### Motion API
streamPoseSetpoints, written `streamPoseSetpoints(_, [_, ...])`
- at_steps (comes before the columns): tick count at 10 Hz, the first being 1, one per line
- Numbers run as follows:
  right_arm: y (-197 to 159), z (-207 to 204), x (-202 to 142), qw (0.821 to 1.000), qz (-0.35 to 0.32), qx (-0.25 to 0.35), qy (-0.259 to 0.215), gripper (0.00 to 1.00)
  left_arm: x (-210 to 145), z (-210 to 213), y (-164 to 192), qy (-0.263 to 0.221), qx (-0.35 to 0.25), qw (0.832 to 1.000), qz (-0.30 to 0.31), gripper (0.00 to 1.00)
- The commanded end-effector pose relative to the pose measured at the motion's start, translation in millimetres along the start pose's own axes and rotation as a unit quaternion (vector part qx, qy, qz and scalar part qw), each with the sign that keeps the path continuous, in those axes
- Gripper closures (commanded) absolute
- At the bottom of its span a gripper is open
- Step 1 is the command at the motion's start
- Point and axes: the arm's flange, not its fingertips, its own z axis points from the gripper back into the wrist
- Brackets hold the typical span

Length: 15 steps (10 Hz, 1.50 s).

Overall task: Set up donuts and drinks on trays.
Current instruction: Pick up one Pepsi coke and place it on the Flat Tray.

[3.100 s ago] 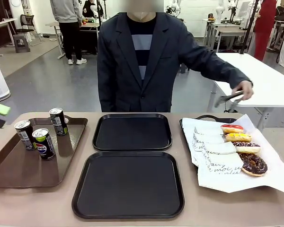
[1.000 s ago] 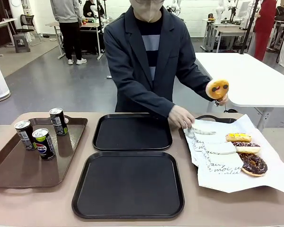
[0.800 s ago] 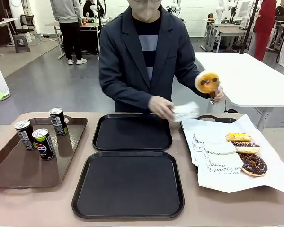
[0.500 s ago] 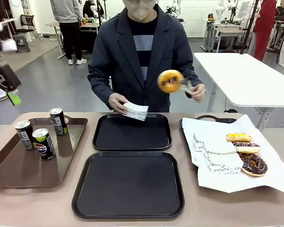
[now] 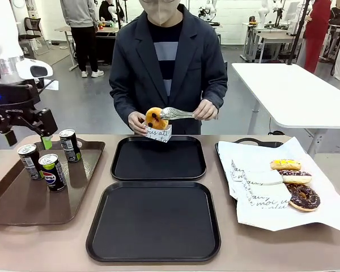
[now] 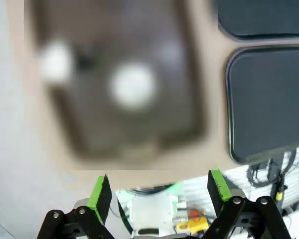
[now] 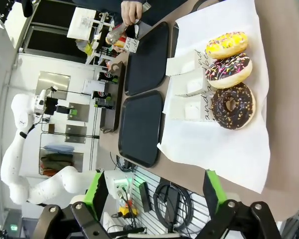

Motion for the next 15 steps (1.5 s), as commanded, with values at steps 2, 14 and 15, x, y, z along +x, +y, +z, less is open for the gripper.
streamPoseSetpoints(2, [-0.7,1.2,2.1,1.0,0.01,0.009,-0.004,0.0,-2.1,8.6,-3.5,0.032,0.004,0.999,0.003,0.0])
streamPoseSetpoints(14, [-0.7,1.2,2.1,1.0,0.01,0.009,-0.004,0.0,57.9,-108.3,27.9,-0.013,0.001,0.997,0.08,0.0])
streamPoseSetpoints(15, [-0.7,1.2,2.1,1.0,0.01,0.009,-0.004,0.0,60.2,-113.6,26.8,-0.011,-0.006,0.997,0.08,0.0])
